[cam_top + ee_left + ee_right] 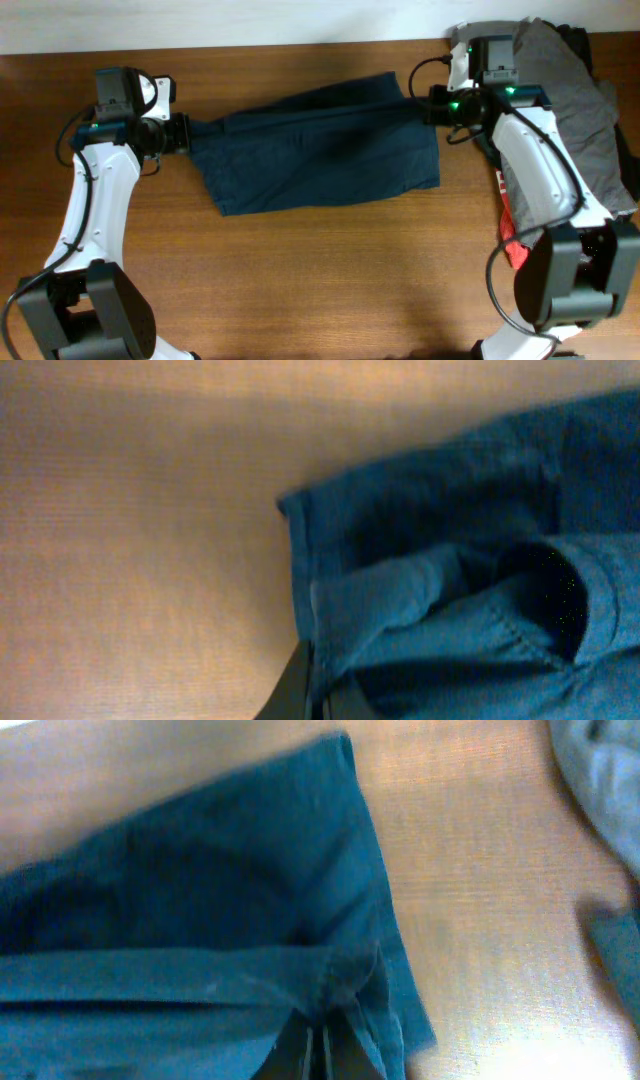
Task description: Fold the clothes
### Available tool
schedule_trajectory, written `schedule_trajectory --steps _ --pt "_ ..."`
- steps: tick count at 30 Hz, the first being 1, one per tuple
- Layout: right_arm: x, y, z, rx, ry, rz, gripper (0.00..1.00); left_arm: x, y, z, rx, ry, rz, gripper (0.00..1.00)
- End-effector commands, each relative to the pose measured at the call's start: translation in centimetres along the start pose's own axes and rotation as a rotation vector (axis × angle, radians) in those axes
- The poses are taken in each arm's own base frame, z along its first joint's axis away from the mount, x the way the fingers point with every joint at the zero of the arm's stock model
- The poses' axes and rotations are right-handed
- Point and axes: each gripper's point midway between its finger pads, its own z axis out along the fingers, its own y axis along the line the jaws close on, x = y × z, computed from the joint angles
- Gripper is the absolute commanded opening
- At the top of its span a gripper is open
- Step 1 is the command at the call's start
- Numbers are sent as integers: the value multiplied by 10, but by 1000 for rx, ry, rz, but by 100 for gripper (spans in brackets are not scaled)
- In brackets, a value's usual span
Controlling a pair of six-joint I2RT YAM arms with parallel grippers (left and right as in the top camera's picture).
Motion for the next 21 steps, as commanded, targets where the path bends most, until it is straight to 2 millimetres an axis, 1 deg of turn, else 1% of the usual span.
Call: schedule_trajectory --steps 1,3,4,7,11,16,19,20,21 --pt "-14 -22 17 85 -47 -4 4 -16 26 -1 -110 -79 -12 1" --pt "-21 -19 30 74 -78 -19 4 -32 27 -3 -113 -148 -2 1" --pt "-27 -13 41 61 -107 -36 4 -45 27 -4 -114 -202 5 1" --pt "-35 -4 58 40 -148 -60 5 -58 24 1 -111 -249 18 1" --pt "-40 7 78 17 -185 -86 7 -58 27 21 -110 -250 20 1" --pt "-42 16 99 -3 -214 -108 8 -47 35 60 -115 -211 14 1" --pt "-43 20 114 -15 -240 -120 11 -47 43 82 -136 -227 13 2" --pt "-46 20 120 -20 -258 -128 18 -50 44 90 -136 -245 16 10" --pt "-49 21 125 -26 -280 -132 40 -55 46 96 -138 -270 19 29"
